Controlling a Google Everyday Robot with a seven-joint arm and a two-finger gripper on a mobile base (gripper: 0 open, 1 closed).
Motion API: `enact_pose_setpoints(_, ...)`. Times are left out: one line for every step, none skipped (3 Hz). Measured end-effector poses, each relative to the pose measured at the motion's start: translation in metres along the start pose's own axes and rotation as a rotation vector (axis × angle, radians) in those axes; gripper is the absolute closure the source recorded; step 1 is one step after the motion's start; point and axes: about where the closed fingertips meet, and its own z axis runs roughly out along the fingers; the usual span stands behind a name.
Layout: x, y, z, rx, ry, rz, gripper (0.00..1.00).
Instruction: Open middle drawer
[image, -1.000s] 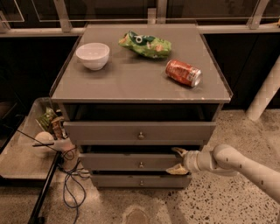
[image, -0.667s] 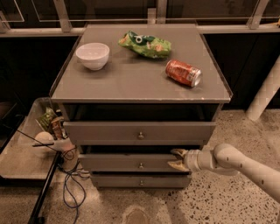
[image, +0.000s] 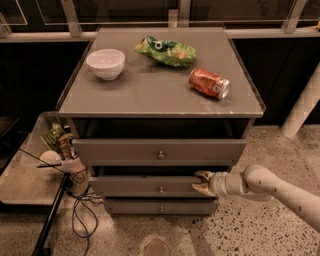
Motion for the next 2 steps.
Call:
enact_pose_setpoints(-0.0002, 0.0, -0.0001, 0.0, 0.0, 0.0, 1.0)
enact_pose_setpoints(-0.0049, -0.0013, -0.0038, 0.0, 0.0, 0.0, 1.0)
